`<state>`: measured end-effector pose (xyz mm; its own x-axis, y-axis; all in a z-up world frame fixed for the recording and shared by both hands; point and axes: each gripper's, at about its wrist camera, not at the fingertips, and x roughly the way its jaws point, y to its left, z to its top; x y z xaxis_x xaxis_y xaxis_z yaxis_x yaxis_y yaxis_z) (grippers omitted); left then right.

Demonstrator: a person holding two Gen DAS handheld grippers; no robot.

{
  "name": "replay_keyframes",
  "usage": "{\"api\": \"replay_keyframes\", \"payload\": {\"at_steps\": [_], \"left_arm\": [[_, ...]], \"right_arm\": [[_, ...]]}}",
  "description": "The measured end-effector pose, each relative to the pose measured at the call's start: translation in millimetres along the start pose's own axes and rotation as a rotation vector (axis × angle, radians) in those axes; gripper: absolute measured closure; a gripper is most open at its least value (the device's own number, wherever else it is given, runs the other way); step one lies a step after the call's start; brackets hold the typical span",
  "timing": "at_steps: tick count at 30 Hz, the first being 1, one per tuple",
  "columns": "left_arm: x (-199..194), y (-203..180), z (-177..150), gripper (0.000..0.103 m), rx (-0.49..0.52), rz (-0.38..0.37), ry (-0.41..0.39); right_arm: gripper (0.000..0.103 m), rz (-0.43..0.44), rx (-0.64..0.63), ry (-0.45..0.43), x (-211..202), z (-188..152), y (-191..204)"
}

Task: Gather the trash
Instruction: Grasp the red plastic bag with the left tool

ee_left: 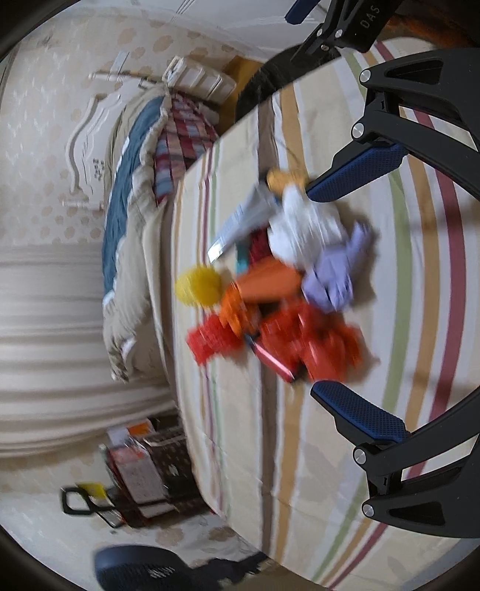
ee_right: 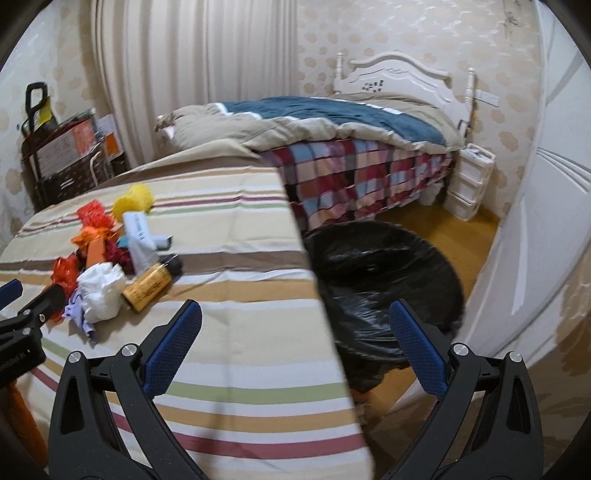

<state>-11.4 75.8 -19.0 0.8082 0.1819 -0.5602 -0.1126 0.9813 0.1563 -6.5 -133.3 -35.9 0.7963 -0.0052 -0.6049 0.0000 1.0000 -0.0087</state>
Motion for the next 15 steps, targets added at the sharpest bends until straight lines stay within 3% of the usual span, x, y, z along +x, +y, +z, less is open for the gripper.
{"api": "replay_keyframes", "payload": {"at_steps": [4,8,15], "left_arm": [[2.6,26.7,-10.1,0.012,-0.048,0.020,0.033],[9.0,39.4,-21.5,0.016,-0.103,-0.006,0.108],[15.3,46.5,-23.6,0.016,-0.143,-0.034,0.111]], "right_arm": [[0.008,0.045,-0.025,0.038,8.7,1.5,21.6],[0.019,0.066,-0.073,0.073,15.2,-2.5,42.7],[0.024,0.071,-0.107,0.089,16.5,-4.0,55.6]]}}
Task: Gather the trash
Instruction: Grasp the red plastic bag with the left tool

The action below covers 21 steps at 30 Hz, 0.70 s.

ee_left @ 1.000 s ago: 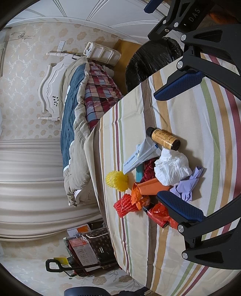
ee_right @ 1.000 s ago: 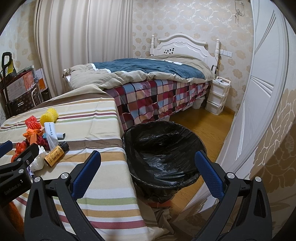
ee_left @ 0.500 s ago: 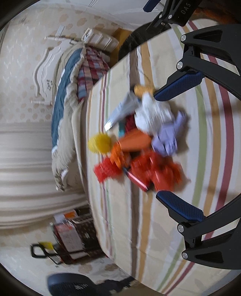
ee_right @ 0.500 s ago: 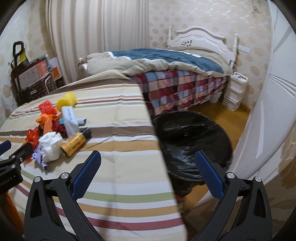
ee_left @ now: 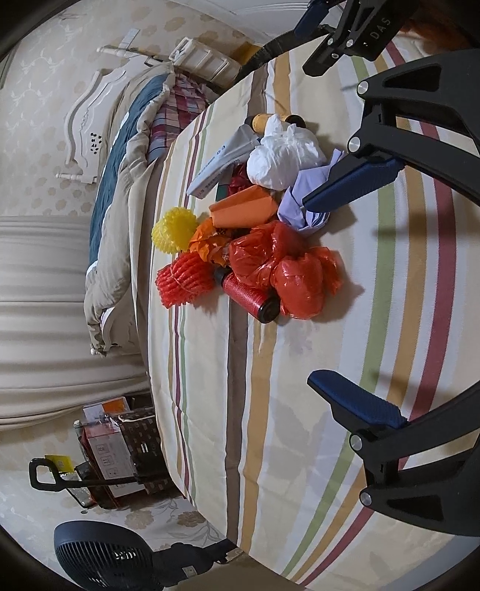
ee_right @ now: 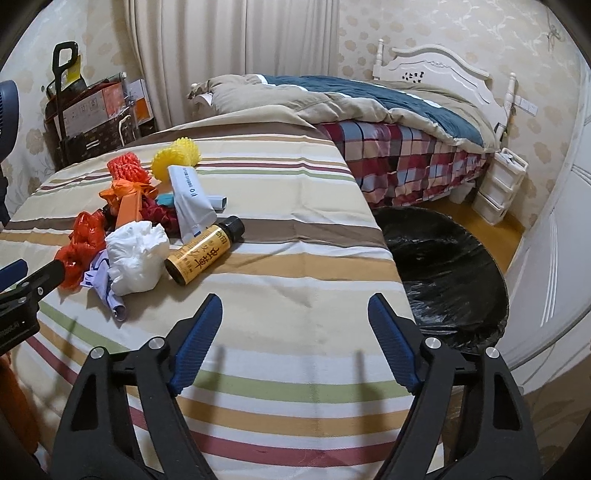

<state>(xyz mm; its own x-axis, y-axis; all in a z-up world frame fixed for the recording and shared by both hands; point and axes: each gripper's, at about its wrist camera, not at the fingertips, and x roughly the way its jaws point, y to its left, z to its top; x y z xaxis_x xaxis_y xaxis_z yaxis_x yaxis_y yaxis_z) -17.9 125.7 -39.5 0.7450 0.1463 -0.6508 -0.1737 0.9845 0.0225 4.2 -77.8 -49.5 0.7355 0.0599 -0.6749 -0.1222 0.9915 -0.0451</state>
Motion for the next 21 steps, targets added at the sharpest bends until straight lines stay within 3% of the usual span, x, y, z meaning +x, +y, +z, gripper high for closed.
{"api": "replay_keyframes", "payload": {"at_steps": [12,17,21], "left_arm": [[32.1,9.8,17.2,0.017,-0.028,0.002,0.068],[41.0,7.9,17.2,0.050,-0.018,-0.062,0.110],[38.7,6.7,15.0,0.060,-0.002,-0.091,0.112]], "right_arm": [[0.024,0.021,-0.005,0.014,12.4,8.4,6.4],[0.024,0.025,-0.002,0.020,14.2,8.7,6.7],[0.024,0.025,0.000,0.024,16.3,9.3,7.3]]}}
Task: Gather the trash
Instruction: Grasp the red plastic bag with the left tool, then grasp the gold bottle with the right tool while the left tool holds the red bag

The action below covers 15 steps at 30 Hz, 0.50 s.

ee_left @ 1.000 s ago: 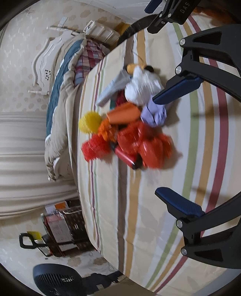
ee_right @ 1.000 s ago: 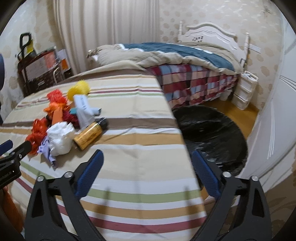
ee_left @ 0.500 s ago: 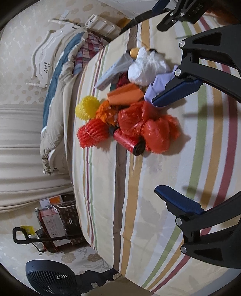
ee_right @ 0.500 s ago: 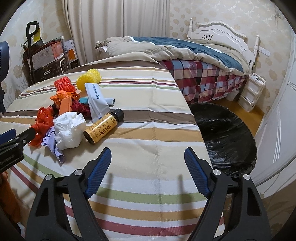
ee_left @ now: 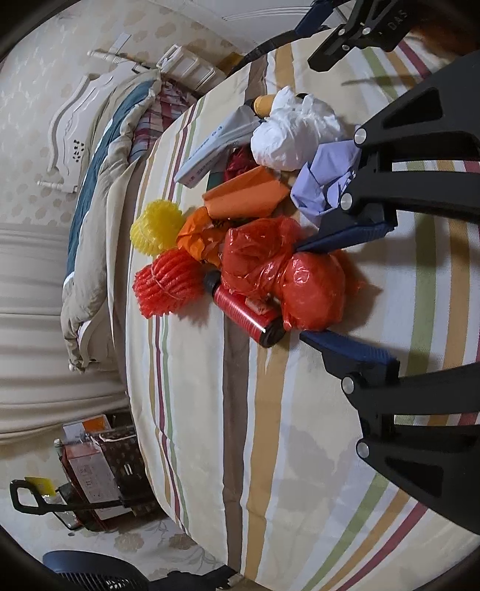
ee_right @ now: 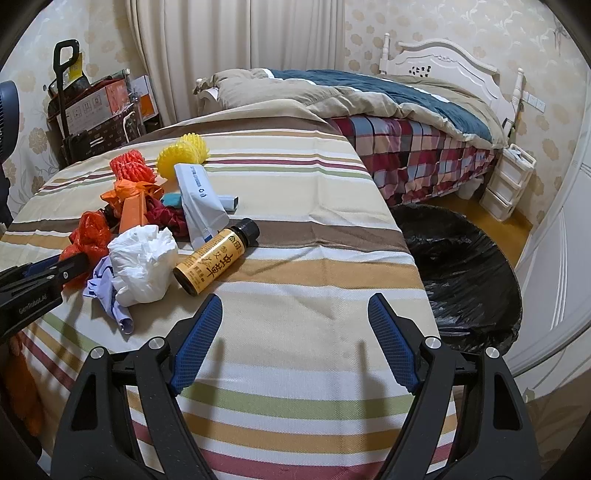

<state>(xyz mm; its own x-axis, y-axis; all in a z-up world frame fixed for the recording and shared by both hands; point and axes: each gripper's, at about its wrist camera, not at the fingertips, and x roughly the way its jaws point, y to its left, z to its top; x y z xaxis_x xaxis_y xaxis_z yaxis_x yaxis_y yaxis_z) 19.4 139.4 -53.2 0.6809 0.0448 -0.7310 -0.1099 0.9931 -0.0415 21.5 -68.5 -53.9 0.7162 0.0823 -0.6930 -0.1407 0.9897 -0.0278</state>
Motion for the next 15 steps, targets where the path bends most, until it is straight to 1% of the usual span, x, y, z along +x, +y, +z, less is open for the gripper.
{"api": "replay_keyframes", "payload": {"at_steps": [6,12,15], "left_arm": [[-11.0,2.2,-4.8,0.062,0.002,-0.002,-0.017],[-21.6,20.1,-9.8,0.062,-0.017,0.051,-0.023],[-22.2,33.1,-10.7,0.062,-0.046,0.066,-0.020]], "right_arm": [[0.024,0.001,-0.001,-0.004,-0.7,-0.1,-0.4],[0.024,0.009,0.003,-0.003,1.1,1.1,0.3],[0.024,0.015,0.017,-0.005,3.0,4.6,0.3]]}}
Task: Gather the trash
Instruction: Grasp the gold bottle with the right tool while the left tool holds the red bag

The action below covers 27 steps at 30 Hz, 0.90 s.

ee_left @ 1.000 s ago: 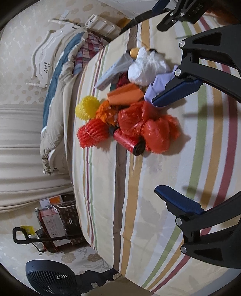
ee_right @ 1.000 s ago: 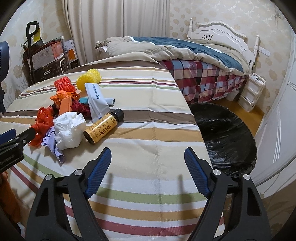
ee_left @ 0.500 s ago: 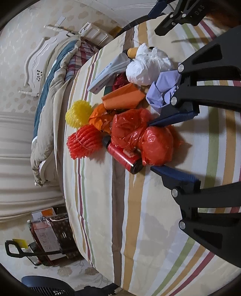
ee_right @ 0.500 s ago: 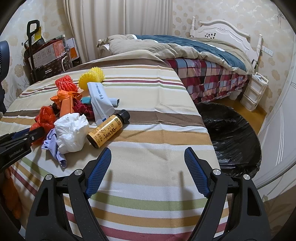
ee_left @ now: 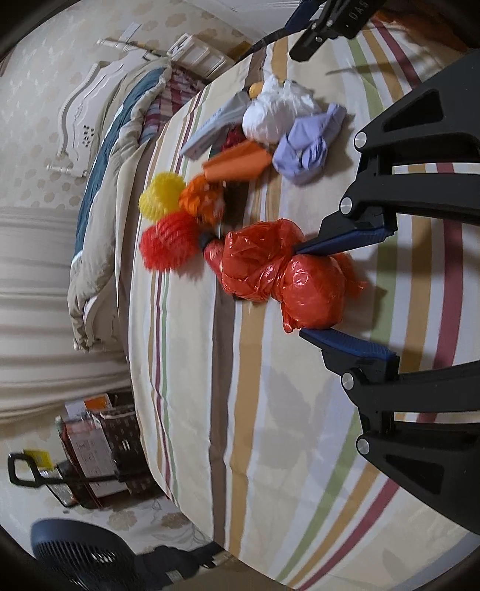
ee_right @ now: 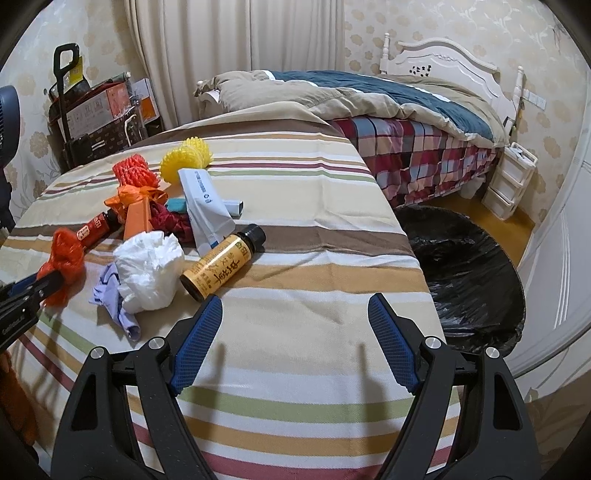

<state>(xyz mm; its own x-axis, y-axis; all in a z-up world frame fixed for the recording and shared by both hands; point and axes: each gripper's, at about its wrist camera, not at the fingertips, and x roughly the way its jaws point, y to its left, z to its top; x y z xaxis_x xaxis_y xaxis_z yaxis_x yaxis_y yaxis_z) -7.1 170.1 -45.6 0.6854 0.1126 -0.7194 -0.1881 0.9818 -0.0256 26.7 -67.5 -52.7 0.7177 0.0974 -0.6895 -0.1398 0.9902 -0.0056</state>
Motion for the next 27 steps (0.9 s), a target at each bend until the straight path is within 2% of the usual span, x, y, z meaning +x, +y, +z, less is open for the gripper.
{"api": "replay_keyframes", "payload": {"at_steps": [9,15,20,22,24,27], "left_arm": [[5.9,23.4,4.5,0.062,-0.044,0.052,-0.003],[6.8,28.6,3.0,0.062,-0.057,0.047,0.006],[7.5,28.4,2.9,0.062,-0.058,0.043,0.006],[8.1,28.0,3.6,0.062,-0.059,0.042,0.009],[8.5,28.0,3.5,0.062,-0.058,0.042,0.008],[8.7,28.2,3.5,0.062,-0.057,0.044,0.010]], "right_arm": [[0.024,0.007,0.030,-0.028,7.5,19.7,6.7],[0.024,0.006,0.002,0.014,29.5,26.9,23.0],[0.024,0.003,-0.009,0.040,32.5,25.0,22.8],[0.027,-0.004,-0.011,0.046,32.4,24.0,22.0],[0.035,-0.001,-0.011,0.056,32.8,22.0,19.3],[0.039,0.013,-0.017,0.069,35.9,22.9,20.5]]}}
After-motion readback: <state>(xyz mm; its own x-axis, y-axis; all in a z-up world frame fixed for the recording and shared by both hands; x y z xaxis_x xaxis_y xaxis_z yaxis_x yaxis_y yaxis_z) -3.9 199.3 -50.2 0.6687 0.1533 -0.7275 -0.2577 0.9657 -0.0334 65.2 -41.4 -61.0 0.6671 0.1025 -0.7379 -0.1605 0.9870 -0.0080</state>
